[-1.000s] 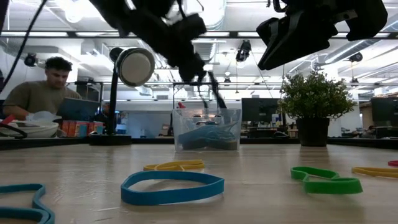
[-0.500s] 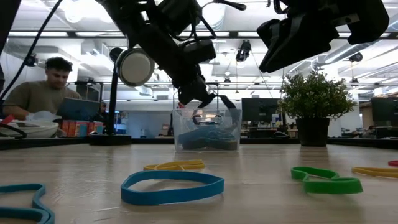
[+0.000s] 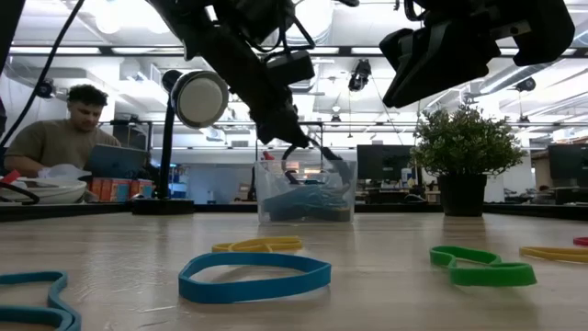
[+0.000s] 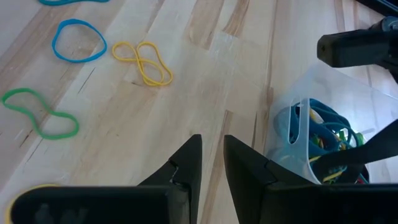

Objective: Pick and place rubber bands into bin
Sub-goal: Put black rubberband into the transparent bin, then put green rubberband into the transparent bin

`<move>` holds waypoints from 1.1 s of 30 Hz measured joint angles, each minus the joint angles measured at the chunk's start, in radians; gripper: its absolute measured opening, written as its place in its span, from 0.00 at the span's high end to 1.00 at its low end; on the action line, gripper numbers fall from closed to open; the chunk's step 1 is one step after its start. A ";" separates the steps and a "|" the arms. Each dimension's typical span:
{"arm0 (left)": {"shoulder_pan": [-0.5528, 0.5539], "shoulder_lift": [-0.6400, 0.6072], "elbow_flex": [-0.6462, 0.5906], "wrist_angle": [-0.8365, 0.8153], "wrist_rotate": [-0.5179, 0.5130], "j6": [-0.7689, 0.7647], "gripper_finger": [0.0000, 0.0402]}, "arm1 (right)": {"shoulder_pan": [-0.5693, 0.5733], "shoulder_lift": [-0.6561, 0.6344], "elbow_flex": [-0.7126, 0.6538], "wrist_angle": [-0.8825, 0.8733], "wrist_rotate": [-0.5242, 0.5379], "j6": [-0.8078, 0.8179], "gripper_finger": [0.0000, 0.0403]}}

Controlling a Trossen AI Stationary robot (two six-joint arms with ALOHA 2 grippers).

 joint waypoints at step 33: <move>0.016 -0.137 0.135 -0.405 0.318 -0.111 0.60 | 0.000 0.002 -0.005 0.006 -0.002 0.036 0.85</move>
